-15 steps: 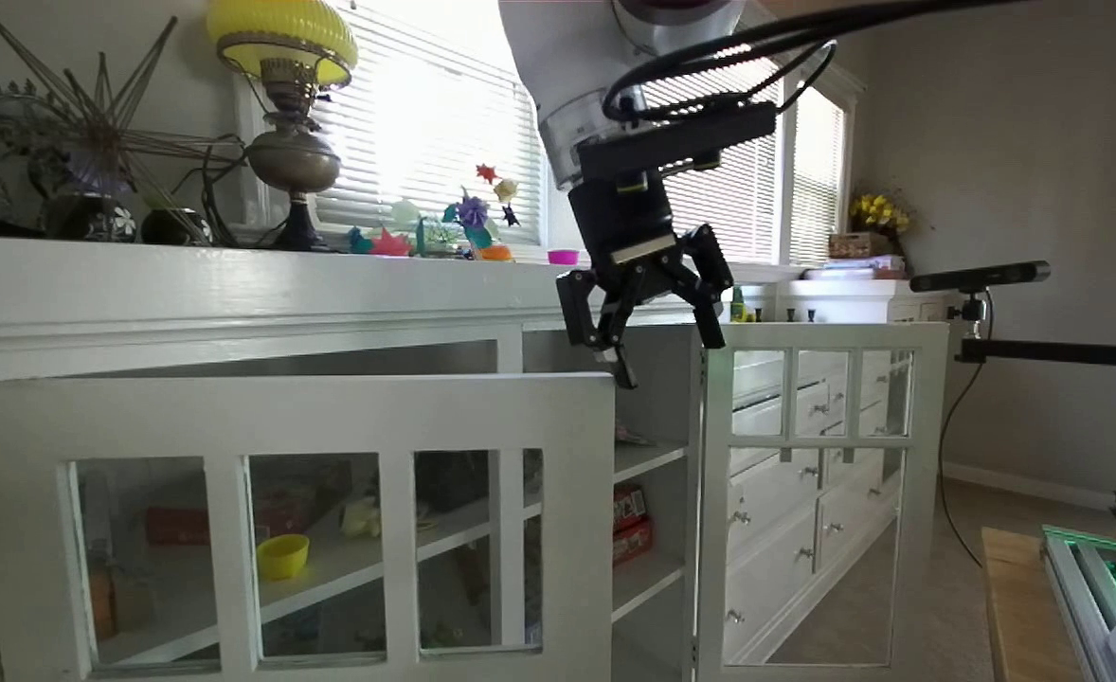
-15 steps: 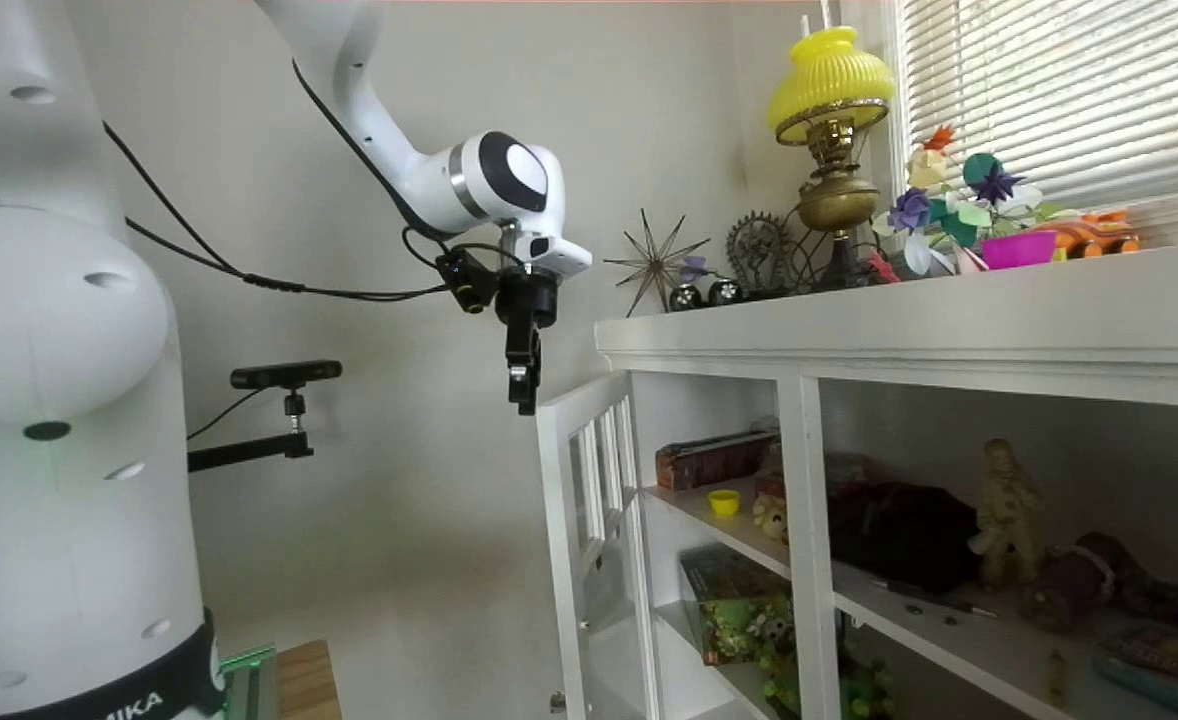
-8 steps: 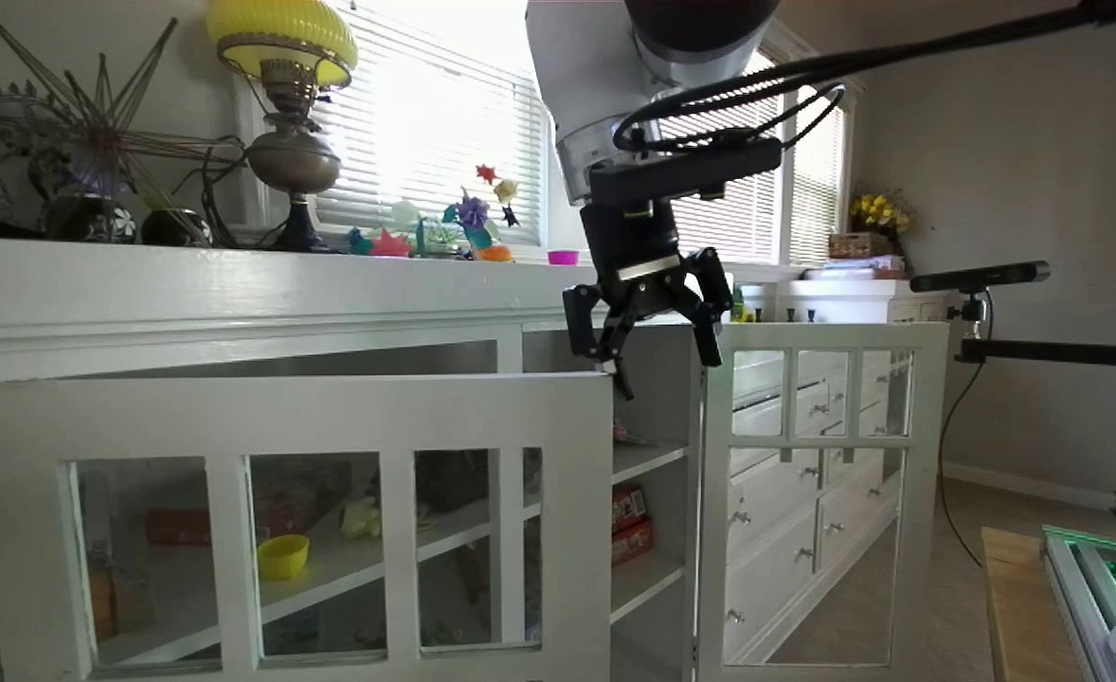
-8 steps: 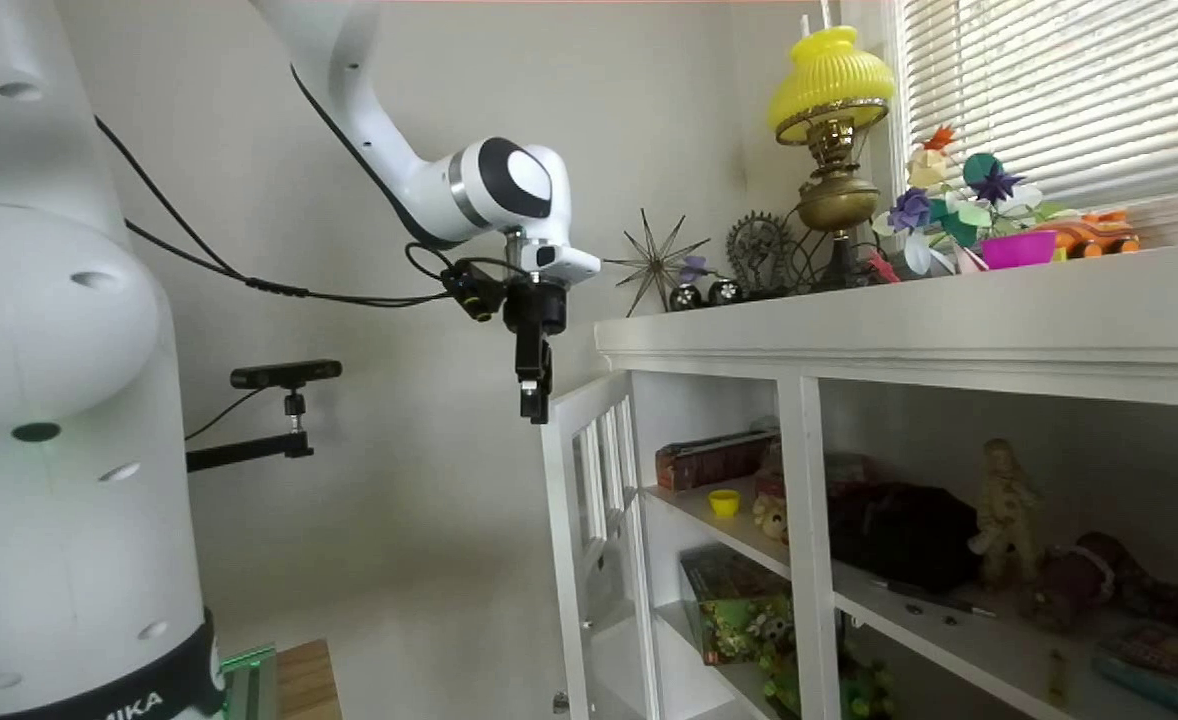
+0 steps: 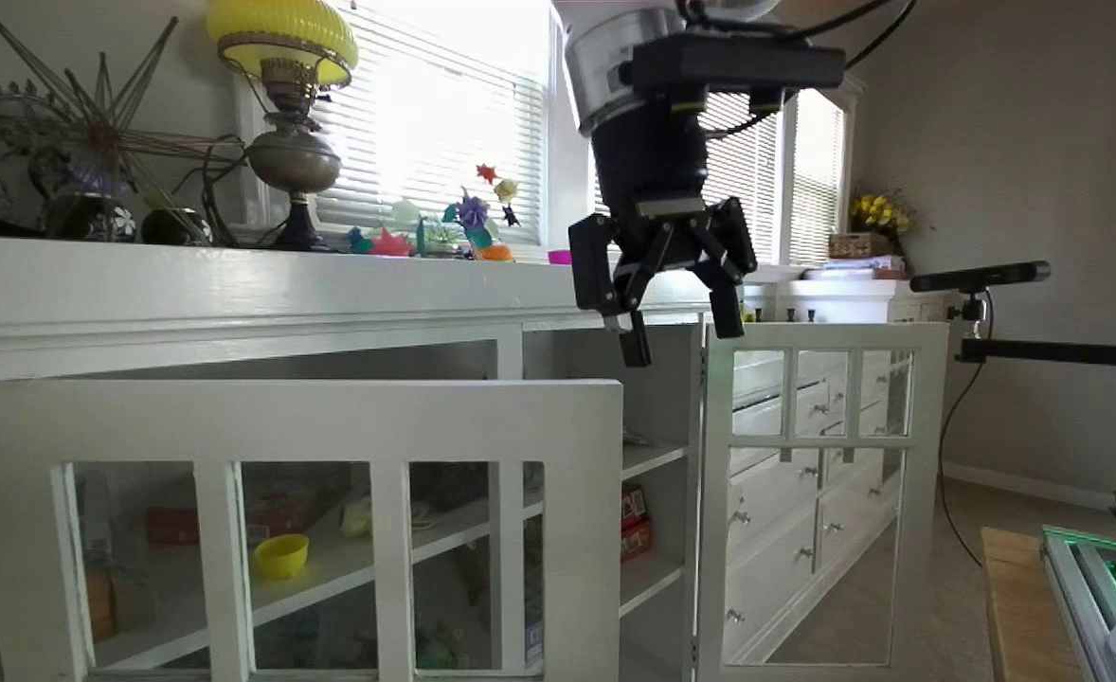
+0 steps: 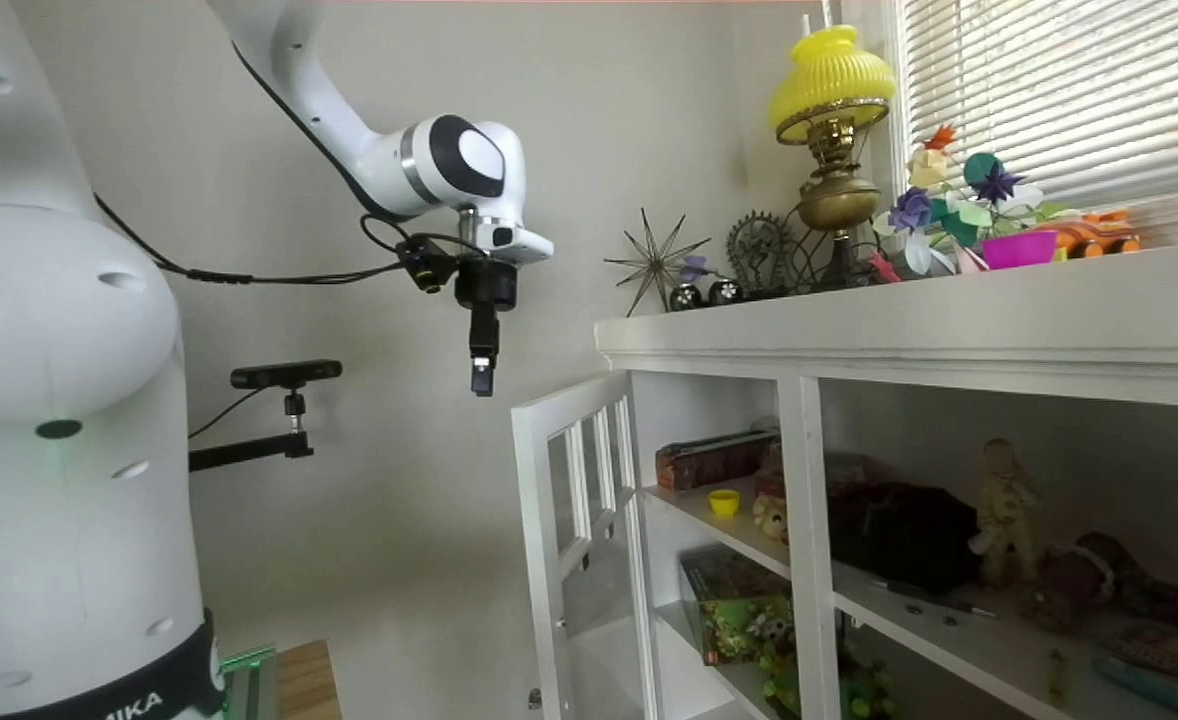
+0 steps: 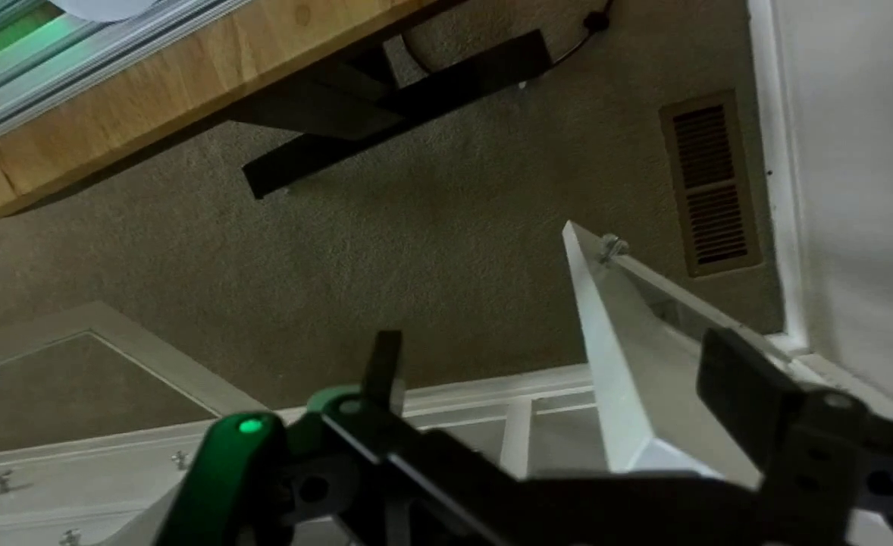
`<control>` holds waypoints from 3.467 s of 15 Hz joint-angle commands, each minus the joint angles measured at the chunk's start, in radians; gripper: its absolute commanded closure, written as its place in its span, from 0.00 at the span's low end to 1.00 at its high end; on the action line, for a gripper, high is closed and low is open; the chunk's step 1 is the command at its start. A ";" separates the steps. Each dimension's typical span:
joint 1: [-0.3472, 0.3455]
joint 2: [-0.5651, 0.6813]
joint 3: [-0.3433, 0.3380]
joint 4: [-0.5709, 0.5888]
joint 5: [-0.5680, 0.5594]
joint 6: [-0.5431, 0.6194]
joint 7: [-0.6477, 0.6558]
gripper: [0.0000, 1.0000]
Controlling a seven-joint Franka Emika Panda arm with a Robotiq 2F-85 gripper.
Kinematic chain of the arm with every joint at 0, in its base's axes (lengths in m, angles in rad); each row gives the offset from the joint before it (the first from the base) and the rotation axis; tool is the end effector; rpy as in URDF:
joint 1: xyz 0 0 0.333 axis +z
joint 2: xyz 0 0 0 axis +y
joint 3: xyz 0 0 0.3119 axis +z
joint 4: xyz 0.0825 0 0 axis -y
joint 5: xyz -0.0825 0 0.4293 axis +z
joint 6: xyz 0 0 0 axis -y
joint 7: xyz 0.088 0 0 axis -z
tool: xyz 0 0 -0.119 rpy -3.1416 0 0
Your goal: Close the left cabinet door.
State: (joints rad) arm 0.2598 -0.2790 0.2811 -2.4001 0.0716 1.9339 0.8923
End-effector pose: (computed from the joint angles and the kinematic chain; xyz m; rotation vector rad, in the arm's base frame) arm 0.3989 0.2434 0.3629 2.9369 -0.5974 -0.2115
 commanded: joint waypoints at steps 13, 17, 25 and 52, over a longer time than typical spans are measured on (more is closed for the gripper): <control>0.040 0.117 0.067 0.002 0.103 0.331 -0.197 0.00; 0.030 0.180 0.064 0.004 0.059 0.387 -0.200 0.00; -0.003 0.187 0.034 -0.006 -0.055 0.387 -0.153 0.00; 0.013 0.106 0.037 0.069 0.045 0.194 -0.106 0.00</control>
State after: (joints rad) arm 0.2646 -0.1848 0.3100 -2.3635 0.0680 2.1316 0.8098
